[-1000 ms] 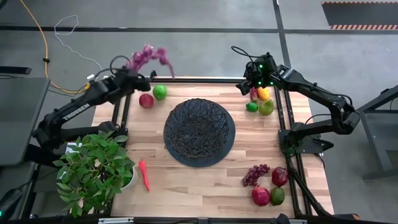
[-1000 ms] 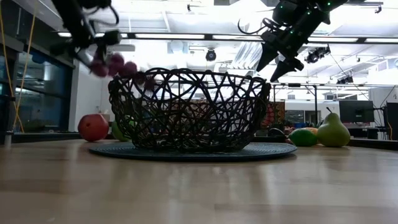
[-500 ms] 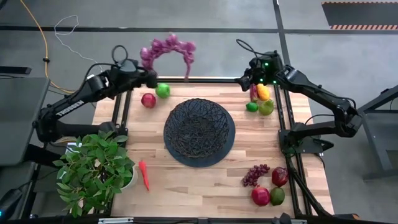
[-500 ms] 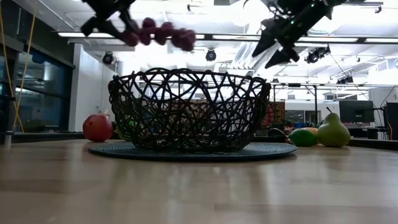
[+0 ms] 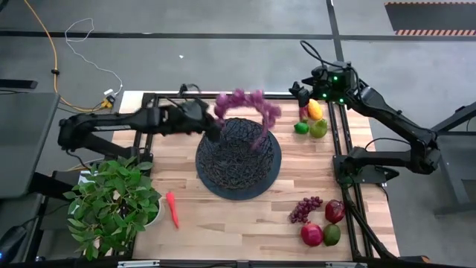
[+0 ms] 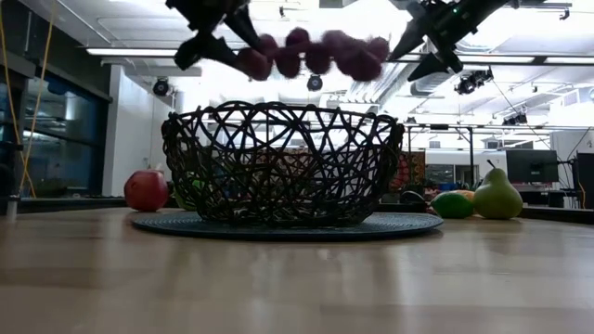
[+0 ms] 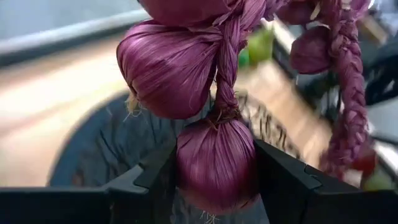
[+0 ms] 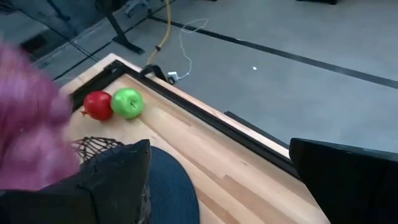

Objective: Build produce basket
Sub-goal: Put the purple garlic into the basket, then put the top green lime into basket

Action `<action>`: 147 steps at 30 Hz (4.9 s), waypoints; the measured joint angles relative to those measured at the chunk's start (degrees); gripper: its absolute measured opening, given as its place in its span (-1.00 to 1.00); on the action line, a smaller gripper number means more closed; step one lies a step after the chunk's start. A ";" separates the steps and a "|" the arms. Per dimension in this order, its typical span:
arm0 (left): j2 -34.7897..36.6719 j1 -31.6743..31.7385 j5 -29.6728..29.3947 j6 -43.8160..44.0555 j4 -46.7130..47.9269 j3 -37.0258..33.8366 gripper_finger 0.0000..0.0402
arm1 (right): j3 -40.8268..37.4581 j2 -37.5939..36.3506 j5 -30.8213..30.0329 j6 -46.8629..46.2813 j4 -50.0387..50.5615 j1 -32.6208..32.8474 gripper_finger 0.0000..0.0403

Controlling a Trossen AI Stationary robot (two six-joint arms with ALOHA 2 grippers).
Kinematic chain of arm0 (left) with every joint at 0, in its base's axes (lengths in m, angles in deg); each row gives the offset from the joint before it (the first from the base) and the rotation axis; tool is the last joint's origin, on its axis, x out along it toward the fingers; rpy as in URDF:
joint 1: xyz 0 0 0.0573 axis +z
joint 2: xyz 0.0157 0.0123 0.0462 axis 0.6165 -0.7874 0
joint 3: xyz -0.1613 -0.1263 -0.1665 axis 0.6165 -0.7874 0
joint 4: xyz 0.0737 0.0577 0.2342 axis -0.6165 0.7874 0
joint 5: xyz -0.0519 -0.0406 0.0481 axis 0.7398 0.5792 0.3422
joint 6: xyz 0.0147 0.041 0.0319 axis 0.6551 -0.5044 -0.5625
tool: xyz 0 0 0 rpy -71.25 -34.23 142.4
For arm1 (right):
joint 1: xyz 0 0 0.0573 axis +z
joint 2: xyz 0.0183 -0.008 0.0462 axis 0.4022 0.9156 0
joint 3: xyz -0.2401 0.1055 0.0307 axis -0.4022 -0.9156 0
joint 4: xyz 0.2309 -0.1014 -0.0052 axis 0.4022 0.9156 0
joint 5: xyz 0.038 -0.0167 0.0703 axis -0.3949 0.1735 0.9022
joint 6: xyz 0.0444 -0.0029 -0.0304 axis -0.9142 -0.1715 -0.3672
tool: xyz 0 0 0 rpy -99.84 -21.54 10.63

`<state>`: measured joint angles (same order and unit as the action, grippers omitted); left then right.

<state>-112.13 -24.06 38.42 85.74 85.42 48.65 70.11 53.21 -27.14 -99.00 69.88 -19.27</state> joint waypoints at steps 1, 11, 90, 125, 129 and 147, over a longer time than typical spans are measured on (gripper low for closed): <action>-0.94 -1.13 0.21 0.69 0.95 0.00 -0.13 | 0.00 0.00 -0.04 -0.01 0.32 0.00 0.81; -3.51 -6.28 -3.93 5.49 7.86 -0.66 -0.13 | 0.00 0.00 -0.22 0.14 1.30 0.00 0.81; 15.10 5.78 11.85 -26.24 -23.20 -5.10 0.39 | 0.00 -3.46 9.69 0.10 2.52 3.95 0.81; 35.00 6.23 13.75 -25.14 -39.51 -27.65 0.39 | -20.46 -9.66 7.76 -7.22 -36.43 21.66 0.81; 35.00 6.23 13.75 -24.96 -39.51 -27.65 0.39 | -20.46 -9.64 7.76 -7.12 -36.48 21.66 0.81; 34.93 6.21 14.10 -24.71 -39.51 -27.65 0.39 | -1.38 -2.18 -12.86 -6.42 13.91 18.80 0.81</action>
<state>-77.20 -17.85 52.52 61.03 45.91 21.00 68.73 51.03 -40.00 -105.42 83.79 -0.47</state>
